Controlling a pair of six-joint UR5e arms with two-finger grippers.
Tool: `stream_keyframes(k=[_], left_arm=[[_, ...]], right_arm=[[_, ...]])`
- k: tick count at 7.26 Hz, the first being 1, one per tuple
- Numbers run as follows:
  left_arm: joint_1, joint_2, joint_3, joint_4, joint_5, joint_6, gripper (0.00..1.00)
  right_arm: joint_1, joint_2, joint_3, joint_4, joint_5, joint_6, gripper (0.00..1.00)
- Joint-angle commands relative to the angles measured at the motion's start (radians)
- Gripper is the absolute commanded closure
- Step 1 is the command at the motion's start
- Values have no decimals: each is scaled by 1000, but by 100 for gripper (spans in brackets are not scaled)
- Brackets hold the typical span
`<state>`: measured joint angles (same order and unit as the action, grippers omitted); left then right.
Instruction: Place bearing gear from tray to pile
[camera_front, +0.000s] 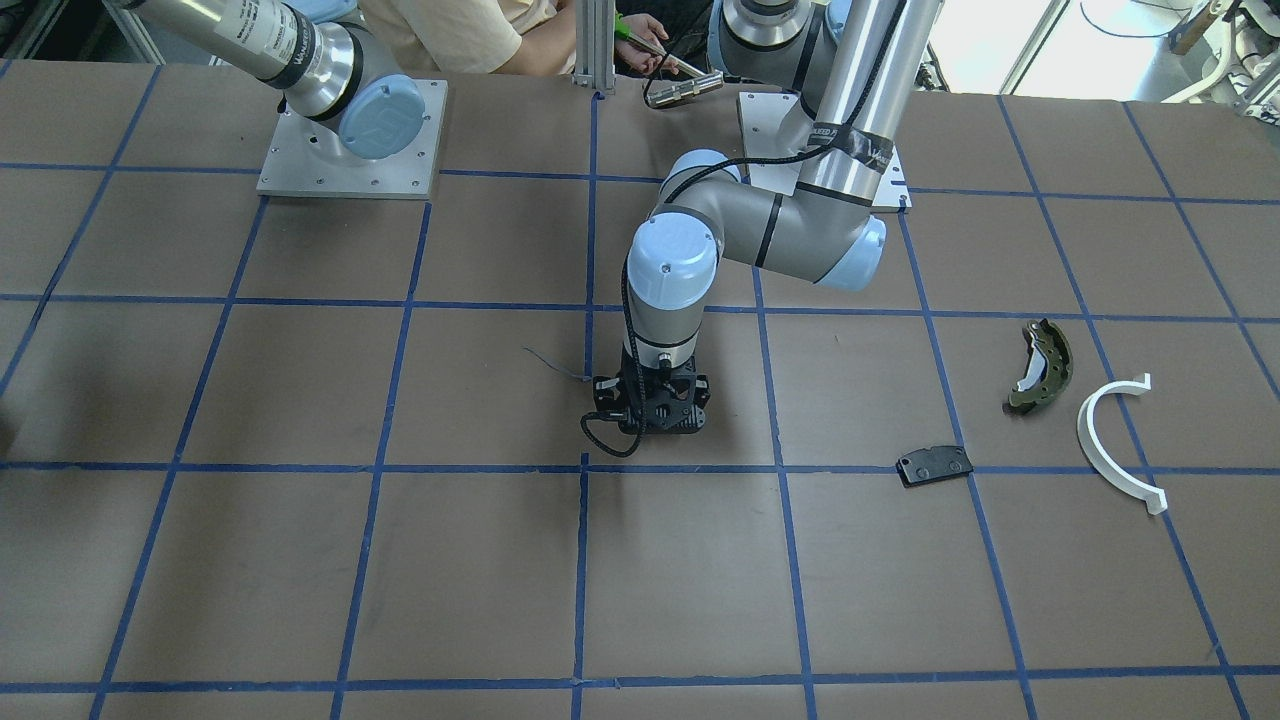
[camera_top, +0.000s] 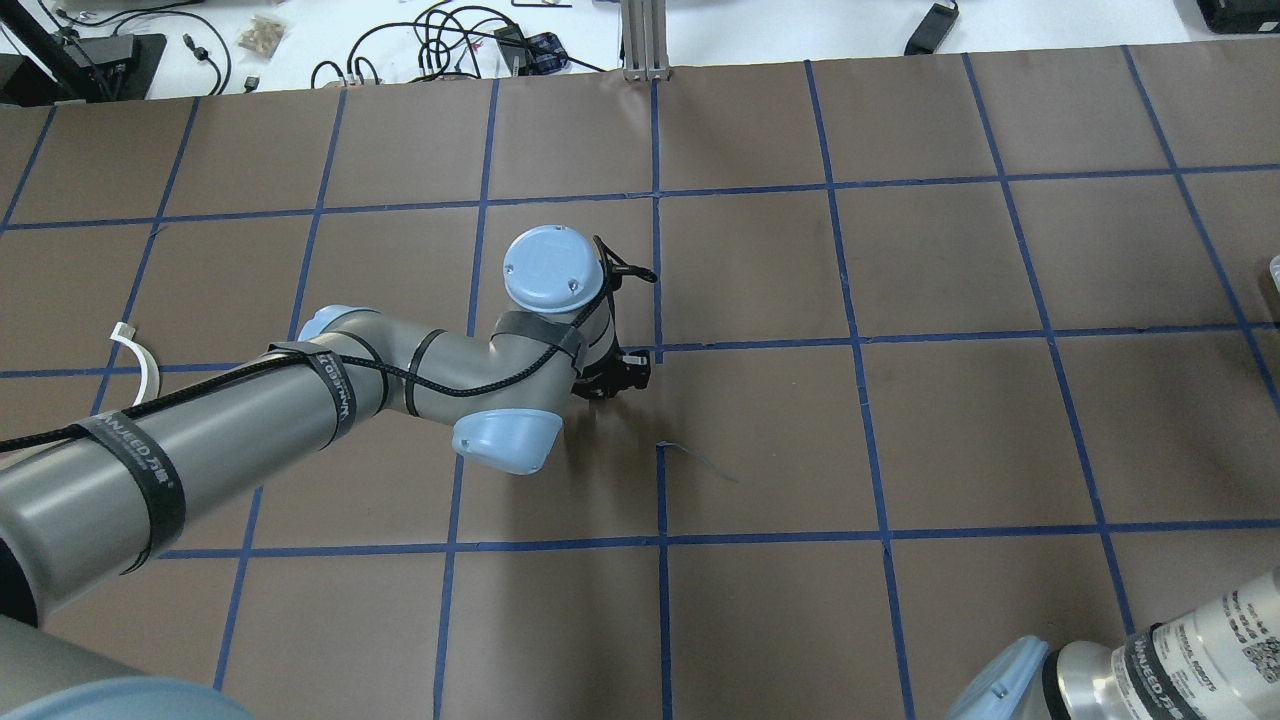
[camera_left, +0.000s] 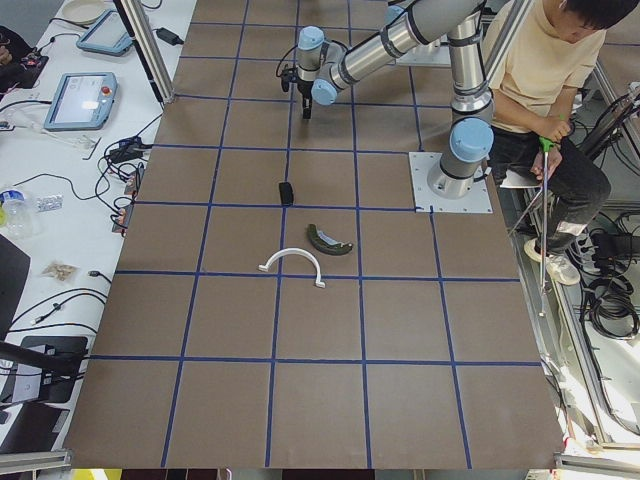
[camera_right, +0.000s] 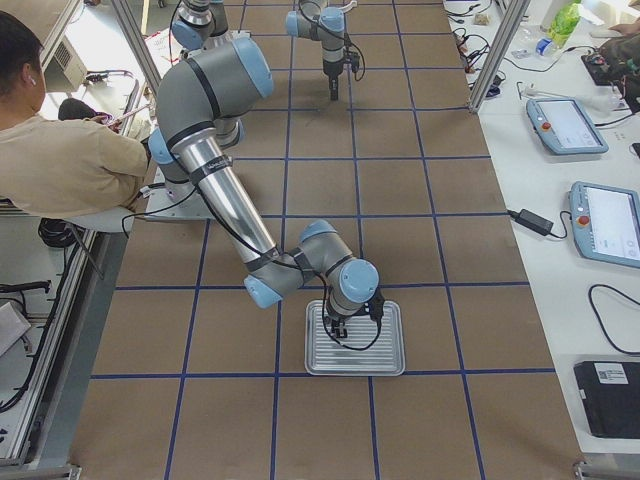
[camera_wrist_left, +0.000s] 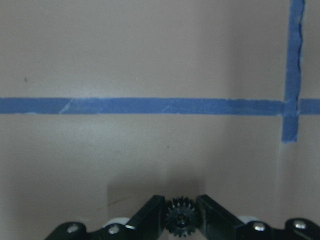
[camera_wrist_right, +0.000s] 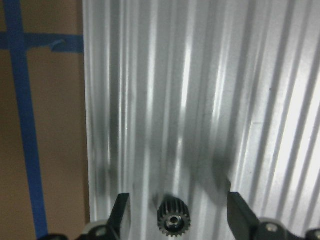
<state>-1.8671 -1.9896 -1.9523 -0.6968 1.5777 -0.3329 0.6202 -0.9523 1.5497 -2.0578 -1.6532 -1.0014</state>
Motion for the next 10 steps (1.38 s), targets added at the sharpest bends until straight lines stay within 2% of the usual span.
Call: stream_keyframes(k=[1,2,3,5,8,10], left_arm=[[104,64,-3,-58,-1,136,100],[167,118,-5,-146,1,252,100],[243,158,-7,-235,2,341,100],[410,192,-17,-290,51,585,100],[622,171,-80,-261,70,785,100],[689,166,-115,-192,71,878,100]], right_arm=[[0,1,6,1,-2,3,39],[0,1,4,4,-29,4,45],[0,0,3,7,-45,4,57],[0,-2,1,15,-66,6,99],[9,-19,-6,21,-68,6,100],[35,-74,-7,86,-56,53,100]])
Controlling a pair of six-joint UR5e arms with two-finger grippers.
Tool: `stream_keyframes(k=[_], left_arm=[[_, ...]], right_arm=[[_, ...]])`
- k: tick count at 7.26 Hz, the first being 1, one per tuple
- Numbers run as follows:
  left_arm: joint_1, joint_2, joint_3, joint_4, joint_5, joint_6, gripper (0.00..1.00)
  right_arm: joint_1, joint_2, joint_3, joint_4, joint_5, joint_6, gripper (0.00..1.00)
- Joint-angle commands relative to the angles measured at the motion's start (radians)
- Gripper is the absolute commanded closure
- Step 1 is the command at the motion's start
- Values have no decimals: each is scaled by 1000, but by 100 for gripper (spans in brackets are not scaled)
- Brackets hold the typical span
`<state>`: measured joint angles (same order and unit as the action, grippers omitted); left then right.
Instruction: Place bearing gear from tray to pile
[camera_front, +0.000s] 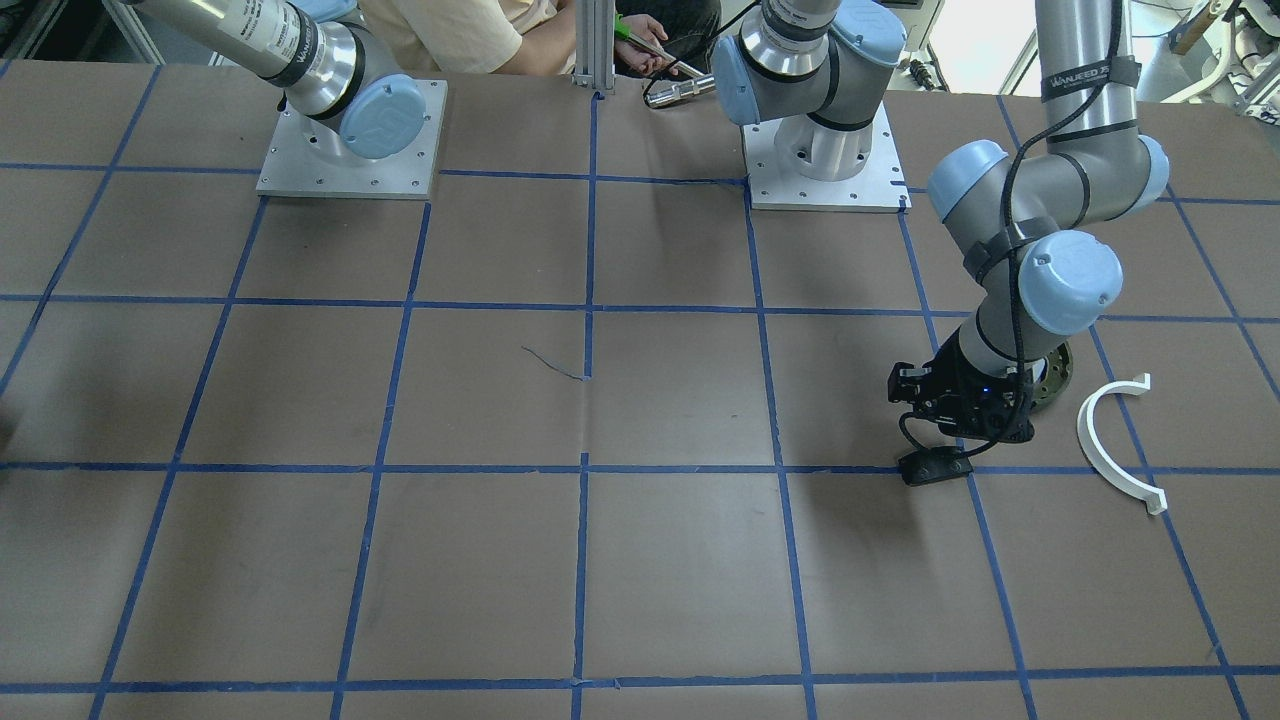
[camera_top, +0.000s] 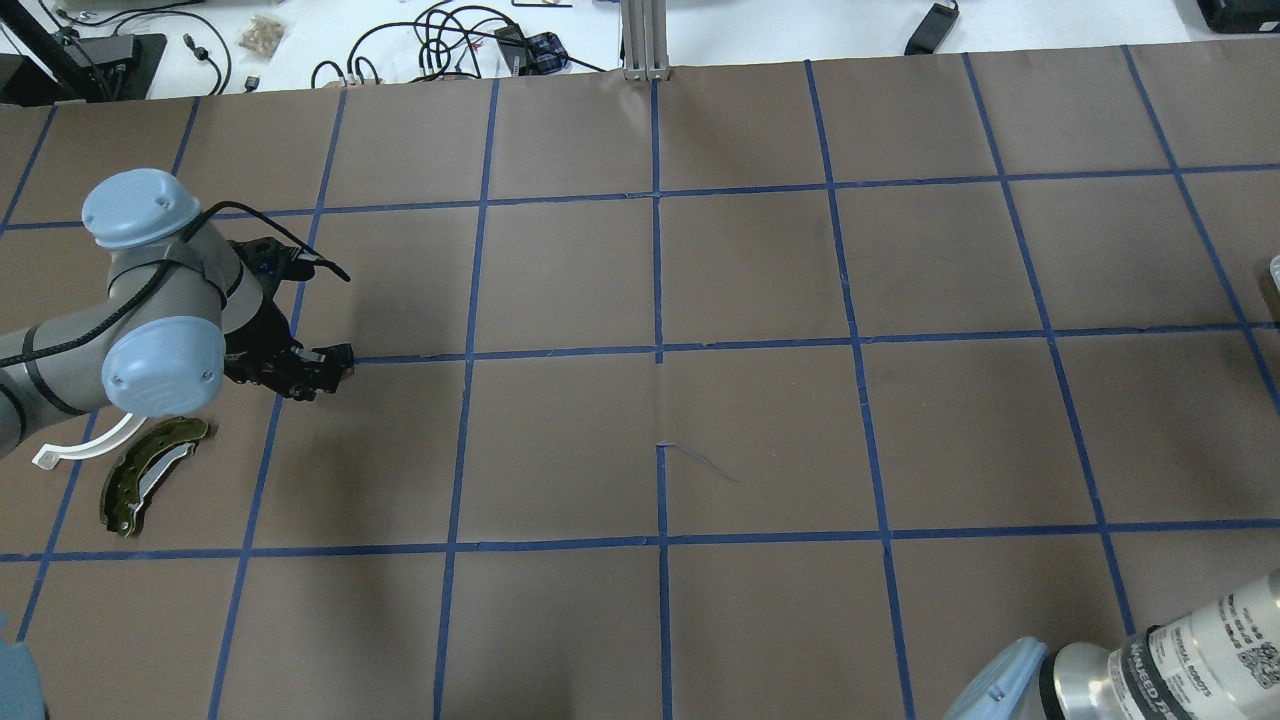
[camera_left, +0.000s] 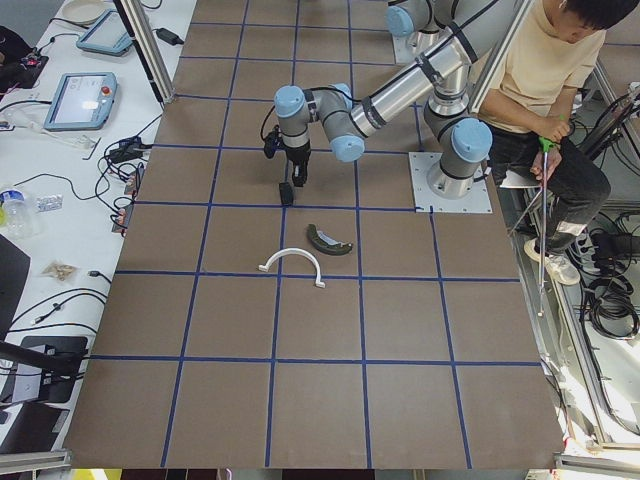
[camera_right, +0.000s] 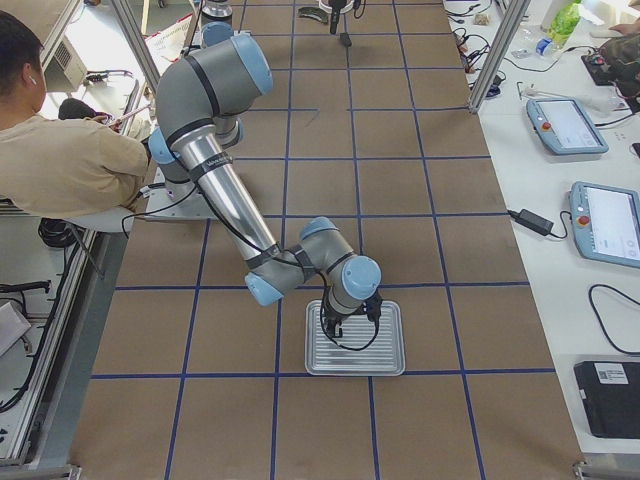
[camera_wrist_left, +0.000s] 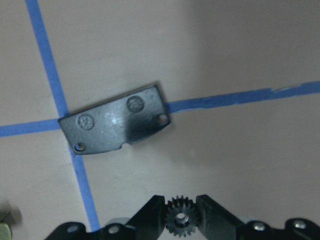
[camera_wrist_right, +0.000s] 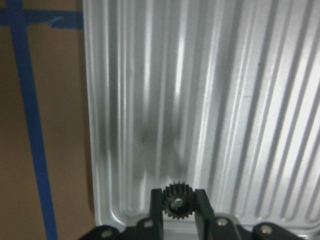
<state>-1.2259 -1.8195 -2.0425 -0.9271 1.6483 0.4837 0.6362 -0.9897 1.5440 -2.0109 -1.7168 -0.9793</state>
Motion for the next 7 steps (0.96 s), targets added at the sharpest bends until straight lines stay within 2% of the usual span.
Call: stream_keyframes(k=[1,3,4,6,7], left_arm=[[74,-7,-68,62,-2,70,100],[75,-11,-99,148,-1,69,98],[75,-11,-96,149,1,69,1],[66,-3,-93,145,1,62,0],[48,32,-88,107,-1,61,0]], right_arm=[[73,-85,1,76,9,80,100],[219,-182,7,177,11,268,100],[287,-223,8,213,19,354,100],[458,-300,10,306,78,587,100],[549,-325,11,311,138,699,100]])
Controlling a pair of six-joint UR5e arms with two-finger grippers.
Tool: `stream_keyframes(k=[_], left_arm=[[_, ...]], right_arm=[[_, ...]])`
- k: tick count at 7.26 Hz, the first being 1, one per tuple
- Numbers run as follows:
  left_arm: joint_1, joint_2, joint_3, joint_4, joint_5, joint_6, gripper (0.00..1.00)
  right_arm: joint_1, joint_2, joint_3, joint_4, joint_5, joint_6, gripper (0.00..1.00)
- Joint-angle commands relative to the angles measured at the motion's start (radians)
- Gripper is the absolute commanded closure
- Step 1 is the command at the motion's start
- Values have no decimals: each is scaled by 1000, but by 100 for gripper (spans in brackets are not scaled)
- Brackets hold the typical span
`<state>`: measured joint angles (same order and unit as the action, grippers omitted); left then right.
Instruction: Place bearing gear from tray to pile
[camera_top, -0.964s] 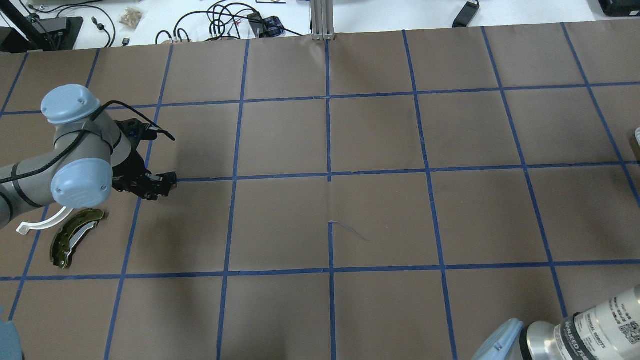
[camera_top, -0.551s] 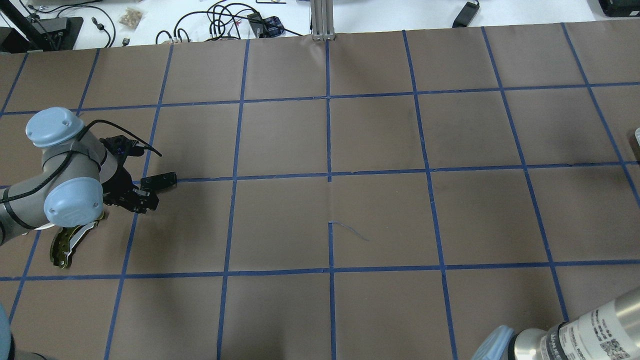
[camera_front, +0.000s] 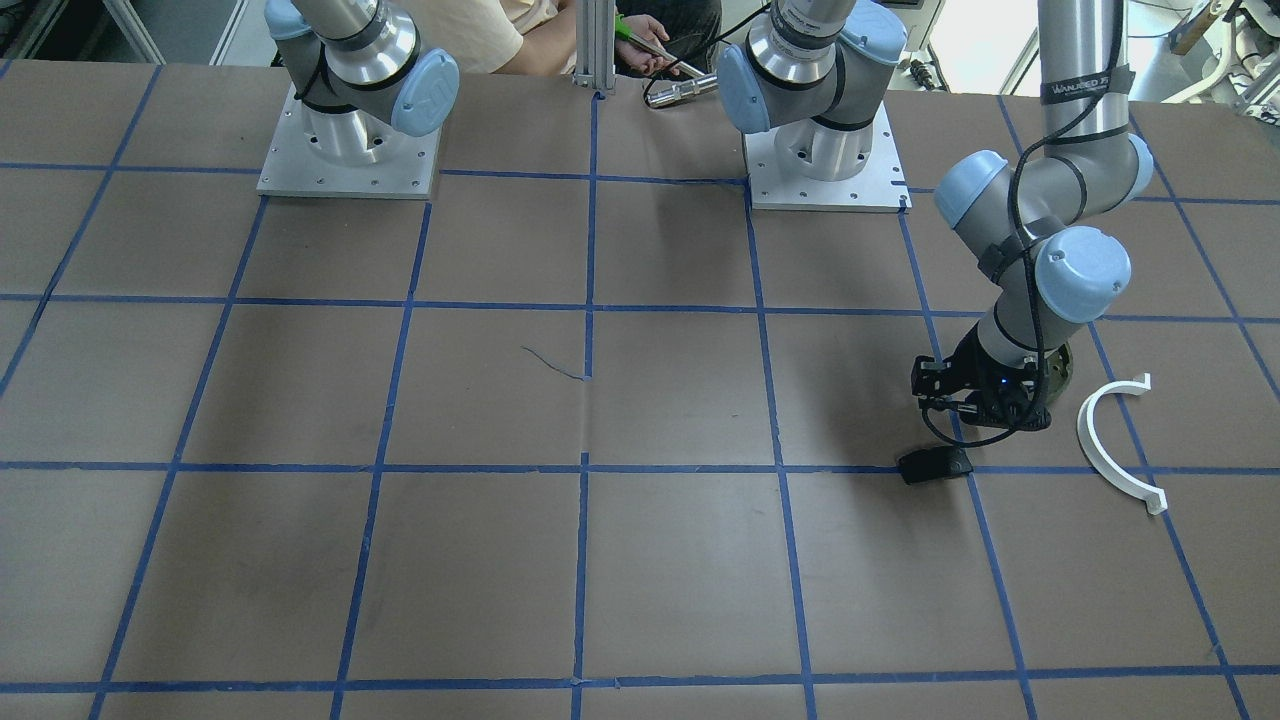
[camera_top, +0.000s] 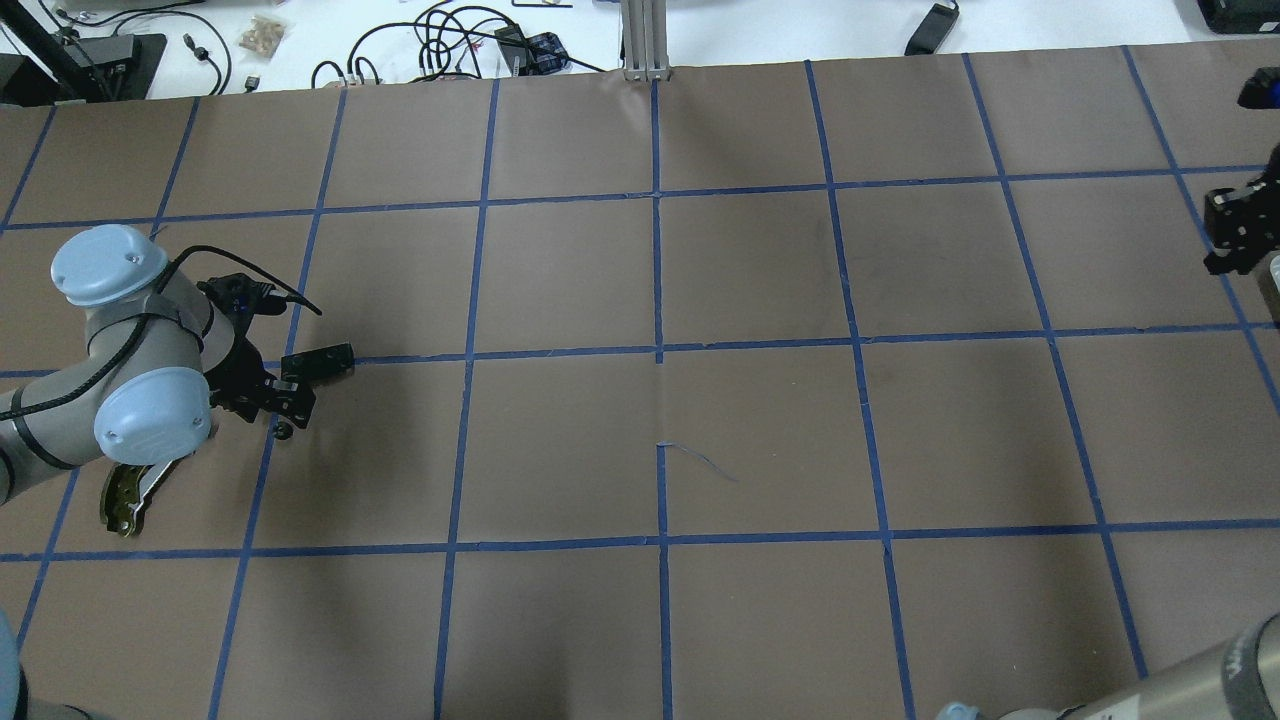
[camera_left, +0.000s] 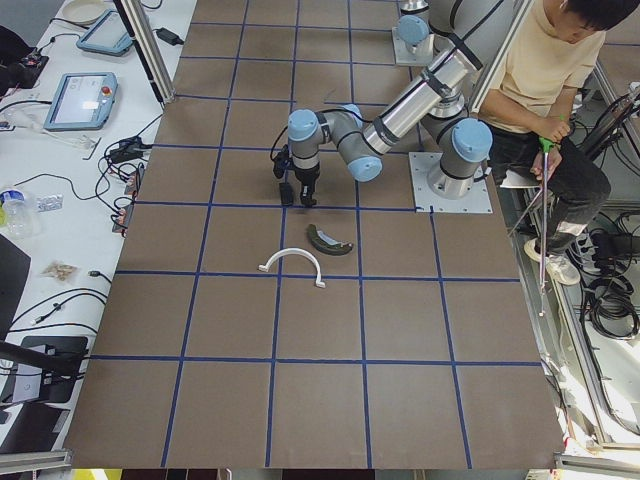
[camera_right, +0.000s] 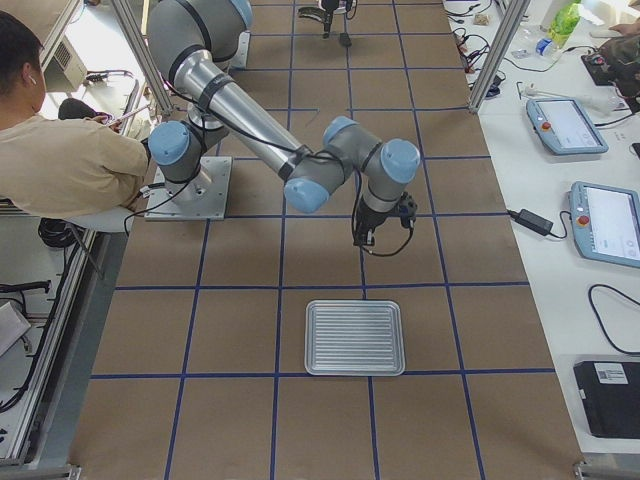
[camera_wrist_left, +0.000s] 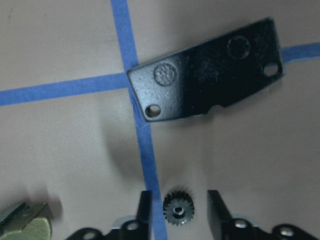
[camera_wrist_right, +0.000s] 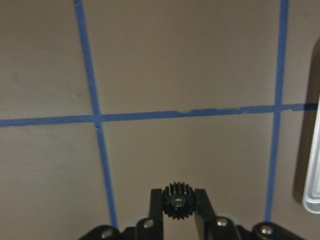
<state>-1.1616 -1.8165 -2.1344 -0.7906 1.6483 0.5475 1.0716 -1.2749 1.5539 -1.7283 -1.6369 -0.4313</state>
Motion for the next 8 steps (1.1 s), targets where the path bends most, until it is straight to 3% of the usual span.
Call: stream_keyframes(k=[1,2,4,6,7,8], left_arm=[[-32,61,23,-91,-8,-3,0],[-62,92,80,-170,-11,-8,0],[-198,163,299,-521,-15,-190,0],[-349,189,546,-810,-65,-427,0],[-404,189,642,-907,-67,-484,0],[-444,204,684,-939,-102,-548,0]], right_arm=[[210,-61,2,48,71,301,100],[328,-63,17,46,74,479,100],[535,-38,58,-20,75,710,100],[643,2,154,-206,153,808,100],[687,21,187,-308,154,868,100],[733,51,196,-309,169,876,100]])
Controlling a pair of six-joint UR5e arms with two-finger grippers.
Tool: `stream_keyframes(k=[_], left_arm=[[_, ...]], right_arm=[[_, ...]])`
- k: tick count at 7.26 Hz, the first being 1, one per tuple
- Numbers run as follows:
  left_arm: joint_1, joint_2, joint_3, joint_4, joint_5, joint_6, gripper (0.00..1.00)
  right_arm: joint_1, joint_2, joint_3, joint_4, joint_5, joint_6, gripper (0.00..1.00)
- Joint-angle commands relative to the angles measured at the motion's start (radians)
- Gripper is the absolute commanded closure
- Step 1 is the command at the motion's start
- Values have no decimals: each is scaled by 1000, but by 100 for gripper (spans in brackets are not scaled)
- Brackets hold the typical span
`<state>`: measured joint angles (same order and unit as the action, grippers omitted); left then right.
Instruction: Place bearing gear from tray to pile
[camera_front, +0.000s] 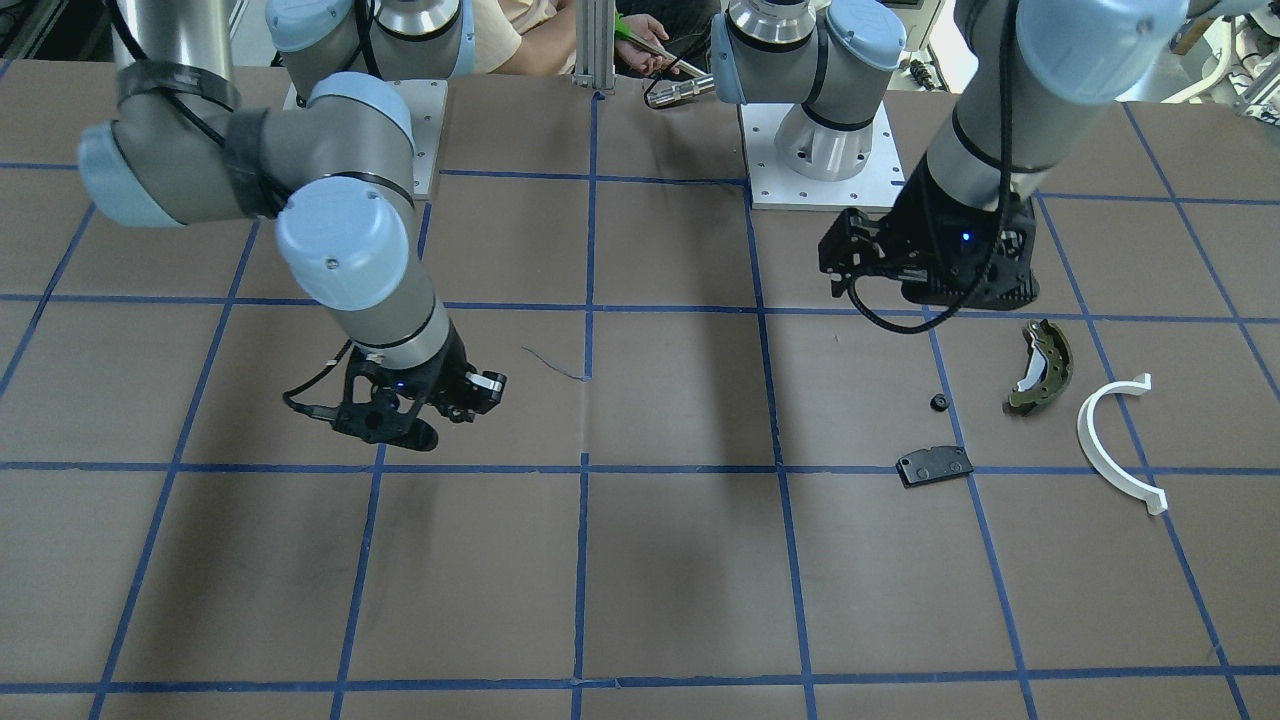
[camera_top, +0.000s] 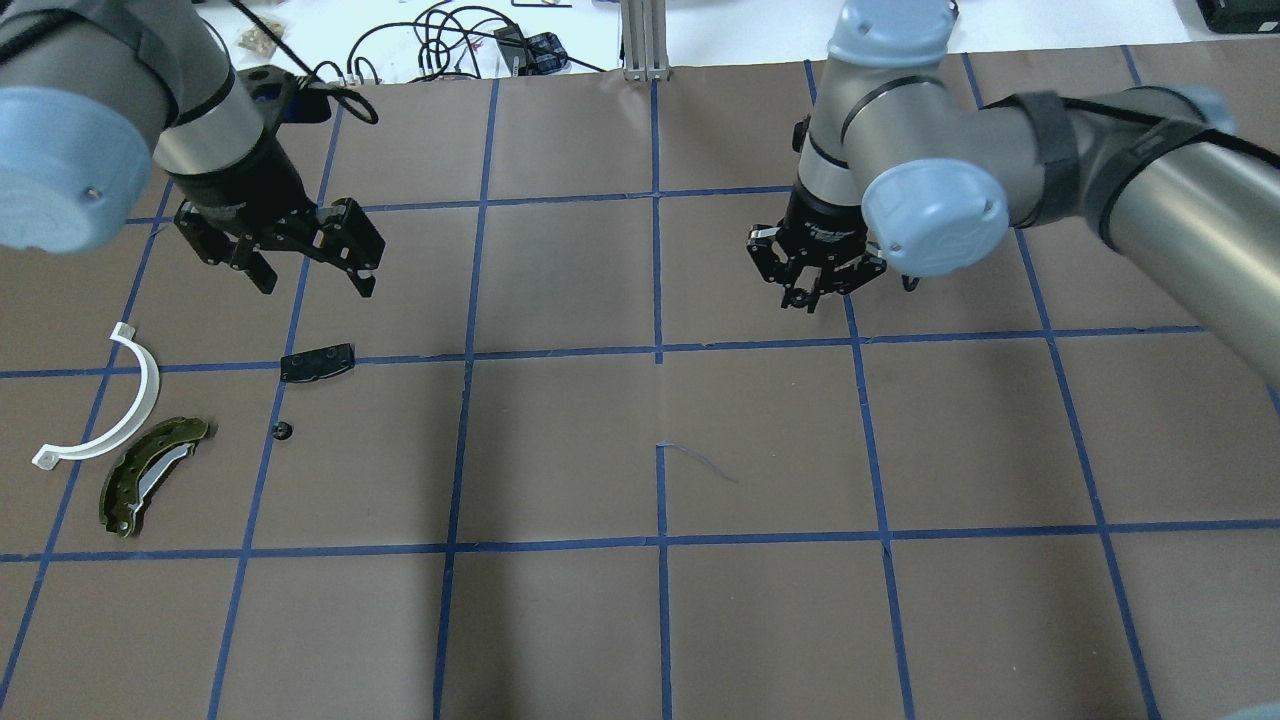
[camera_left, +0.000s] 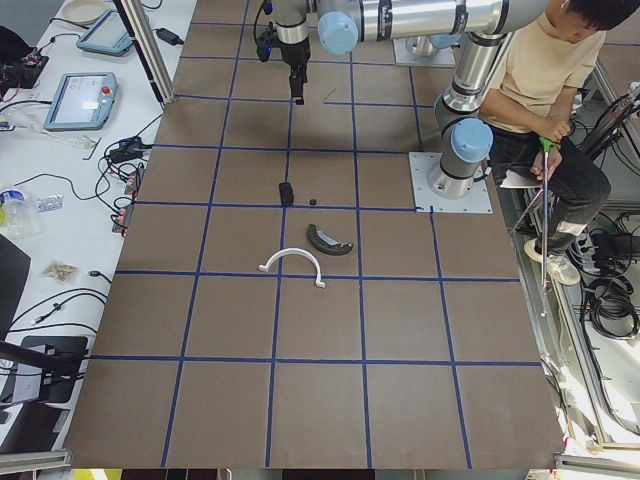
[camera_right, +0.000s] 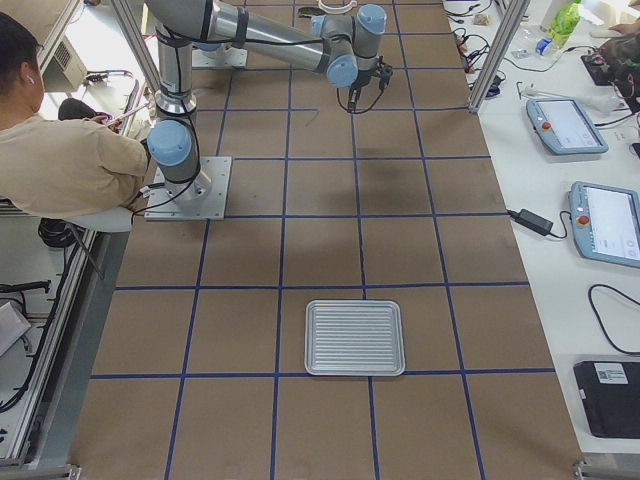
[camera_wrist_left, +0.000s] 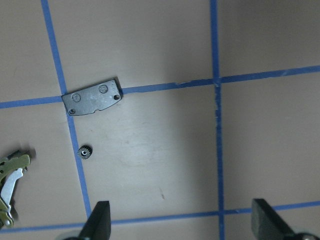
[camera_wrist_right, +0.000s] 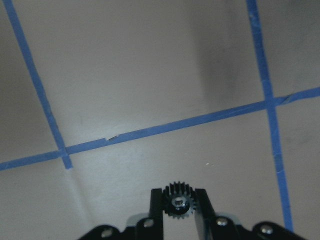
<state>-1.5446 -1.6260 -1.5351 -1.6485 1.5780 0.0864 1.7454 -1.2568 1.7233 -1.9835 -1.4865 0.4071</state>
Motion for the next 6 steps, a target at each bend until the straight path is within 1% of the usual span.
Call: stream_keyframes(k=[1,2,3,4,5,6], left_arm=[[-89,35,84,-83,-35,-140,0],[-100,37,82,-77,-30,-155,0],[-101,50,76,-76,-33,-155,0],[-101,52,75,-79,-30,-146,0],[-101,51,75,-76,-30,-146,0],[-100,51,75,-76,-30,-145,0]], right_arm=[[97,49,27,-64,84,82,100],[118,69,27,-63,116,108,100],[149,94,30,-63,129,110,100],[198,138,27,-80,146,140,100],[224,164,26,-162,146,172,100],[227,171,27,-178,172,197,100]])
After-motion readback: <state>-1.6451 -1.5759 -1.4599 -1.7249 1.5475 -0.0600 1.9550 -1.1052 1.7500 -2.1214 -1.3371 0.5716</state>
